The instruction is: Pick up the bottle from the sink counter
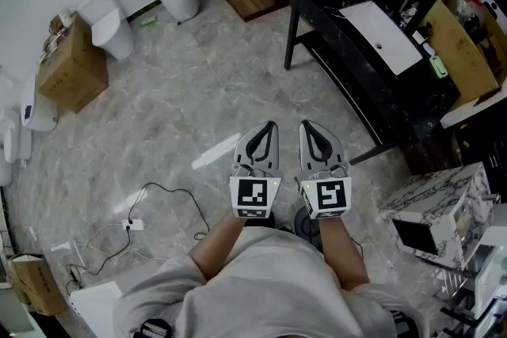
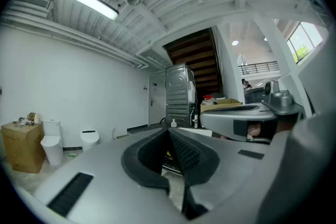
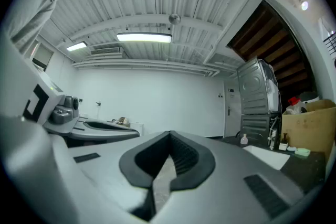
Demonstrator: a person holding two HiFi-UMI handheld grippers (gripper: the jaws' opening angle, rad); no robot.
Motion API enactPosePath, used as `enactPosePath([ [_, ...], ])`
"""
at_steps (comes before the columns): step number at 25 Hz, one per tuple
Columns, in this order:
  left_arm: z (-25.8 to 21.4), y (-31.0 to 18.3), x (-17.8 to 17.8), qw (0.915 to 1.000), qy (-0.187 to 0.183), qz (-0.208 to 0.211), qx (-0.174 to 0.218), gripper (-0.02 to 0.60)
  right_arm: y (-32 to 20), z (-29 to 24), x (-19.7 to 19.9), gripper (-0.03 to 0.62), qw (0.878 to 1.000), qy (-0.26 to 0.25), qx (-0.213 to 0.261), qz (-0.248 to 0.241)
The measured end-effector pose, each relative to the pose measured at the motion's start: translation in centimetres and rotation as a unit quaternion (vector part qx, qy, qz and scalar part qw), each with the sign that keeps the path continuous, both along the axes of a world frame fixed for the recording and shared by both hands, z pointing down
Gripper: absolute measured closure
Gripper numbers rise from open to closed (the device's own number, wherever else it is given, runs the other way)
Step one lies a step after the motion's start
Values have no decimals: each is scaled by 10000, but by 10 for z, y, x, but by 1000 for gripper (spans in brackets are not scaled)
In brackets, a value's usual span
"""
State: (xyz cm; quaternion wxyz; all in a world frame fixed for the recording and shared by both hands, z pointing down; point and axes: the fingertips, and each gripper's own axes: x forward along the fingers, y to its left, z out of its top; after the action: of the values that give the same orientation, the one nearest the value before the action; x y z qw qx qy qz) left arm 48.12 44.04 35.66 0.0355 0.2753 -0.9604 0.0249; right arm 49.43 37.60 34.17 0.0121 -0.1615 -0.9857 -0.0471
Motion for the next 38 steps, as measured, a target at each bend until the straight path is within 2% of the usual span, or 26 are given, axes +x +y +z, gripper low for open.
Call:
enactPosePath([
  [9, 2, 37, -53, 9999, 8, 129, 32, 568, 50, -5, -53, 586, 9998, -109, 122, -62],
  [13, 2, 61, -68, 9996, 33, 286, -5, 568, 73, -7, -73, 586, 9998, -159, -90, -110],
  [16, 19, 80, -77, 9987, 234, 446, -112, 568, 89, 11, -80, 586, 9997, 58, -107, -223],
  [21, 51, 104, -91, 9974, 691, 195, -11, 568, 94, 34, -91, 586, 9990, 348, 25, -272],
  [25, 62, 107, -98, 9967, 762, 273, -106, 568, 94, 44, -106, 586, 9983, 484, 17, -322],
  [32, 77, 88, -135, 9957, 871, 262, -189, 568, 71, 66, -156, 586, 9974, 631, -40, -355],
  [38, 73, 53, -197, 9951, 850, 395, -322, 568, 46, 57, -219, 586, 9976, 511, -195, -419],
])
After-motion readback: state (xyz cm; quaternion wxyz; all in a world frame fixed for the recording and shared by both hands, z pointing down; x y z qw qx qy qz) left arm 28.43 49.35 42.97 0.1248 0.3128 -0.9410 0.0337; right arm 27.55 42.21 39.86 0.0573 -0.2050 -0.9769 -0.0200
